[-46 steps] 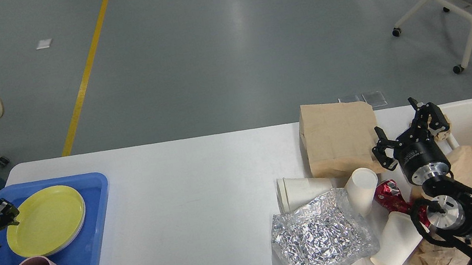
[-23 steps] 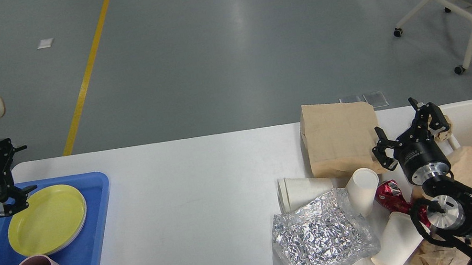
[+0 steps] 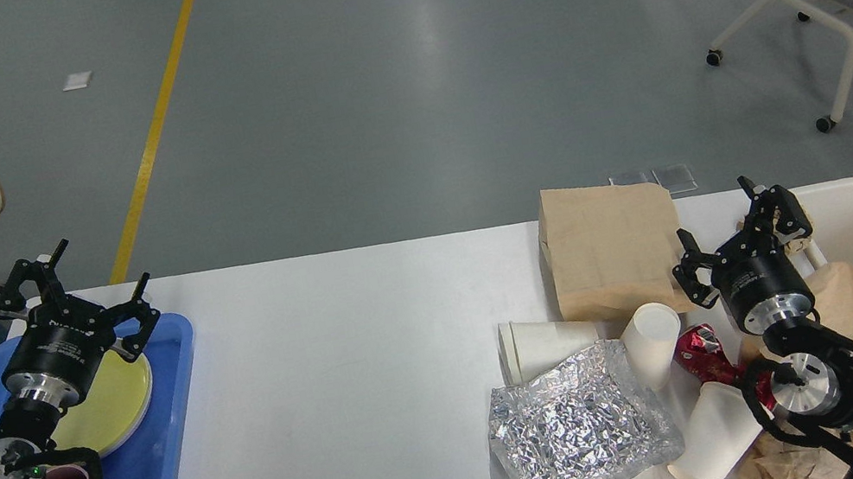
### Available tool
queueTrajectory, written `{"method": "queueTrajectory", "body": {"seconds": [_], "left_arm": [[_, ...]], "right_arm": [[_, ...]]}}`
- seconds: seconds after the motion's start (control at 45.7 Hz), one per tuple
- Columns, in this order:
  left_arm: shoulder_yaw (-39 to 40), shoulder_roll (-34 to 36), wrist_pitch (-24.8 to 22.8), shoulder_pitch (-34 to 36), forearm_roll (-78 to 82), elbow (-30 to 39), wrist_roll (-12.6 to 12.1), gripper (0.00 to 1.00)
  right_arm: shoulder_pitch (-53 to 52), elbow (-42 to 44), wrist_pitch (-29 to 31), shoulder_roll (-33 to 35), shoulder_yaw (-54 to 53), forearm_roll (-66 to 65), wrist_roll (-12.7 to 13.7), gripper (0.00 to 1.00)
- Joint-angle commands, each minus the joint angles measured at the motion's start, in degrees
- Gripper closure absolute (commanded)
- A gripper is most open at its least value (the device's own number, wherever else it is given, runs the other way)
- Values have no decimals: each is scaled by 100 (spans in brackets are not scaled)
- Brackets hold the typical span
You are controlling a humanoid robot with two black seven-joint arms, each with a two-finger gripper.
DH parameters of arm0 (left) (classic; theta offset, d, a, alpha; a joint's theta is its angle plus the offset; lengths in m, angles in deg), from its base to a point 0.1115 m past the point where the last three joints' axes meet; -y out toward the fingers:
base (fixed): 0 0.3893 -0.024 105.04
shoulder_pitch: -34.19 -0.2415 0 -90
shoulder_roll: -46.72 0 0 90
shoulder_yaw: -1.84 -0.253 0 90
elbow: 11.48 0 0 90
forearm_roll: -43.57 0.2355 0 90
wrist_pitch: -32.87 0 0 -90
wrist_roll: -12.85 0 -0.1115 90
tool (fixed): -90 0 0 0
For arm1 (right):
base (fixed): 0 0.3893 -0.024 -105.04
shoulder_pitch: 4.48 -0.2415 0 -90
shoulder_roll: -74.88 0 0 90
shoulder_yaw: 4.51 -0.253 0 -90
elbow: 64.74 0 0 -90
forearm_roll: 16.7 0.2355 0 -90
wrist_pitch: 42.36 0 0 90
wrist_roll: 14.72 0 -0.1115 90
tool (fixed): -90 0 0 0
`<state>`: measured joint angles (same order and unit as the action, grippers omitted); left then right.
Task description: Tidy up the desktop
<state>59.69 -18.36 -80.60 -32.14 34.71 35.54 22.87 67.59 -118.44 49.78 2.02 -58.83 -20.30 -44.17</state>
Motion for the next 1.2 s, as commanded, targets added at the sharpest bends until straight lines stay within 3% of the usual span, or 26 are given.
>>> {"method": "queueTrajectory", "body": {"seconds": [0.0, 0.547, 0.723, 1.182], "left_arm": [[340, -119, 176, -591, 77, 764, 616, 4], [587, -348, 1, -714, 104, 791, 633, 4], [973, -752, 9, -723, 112, 765, 616, 4], [947, -1130, -26, -706, 121, 765, 616, 4]], "right_arm": [[0, 0, 6, 0, 0, -1, 1, 0], [0, -9, -3, 0, 0, -1, 1, 0], [0, -9, -3, 0, 0, -1, 1, 0], [0, -9, 6, 0, 0, 8, 1, 0]]}}
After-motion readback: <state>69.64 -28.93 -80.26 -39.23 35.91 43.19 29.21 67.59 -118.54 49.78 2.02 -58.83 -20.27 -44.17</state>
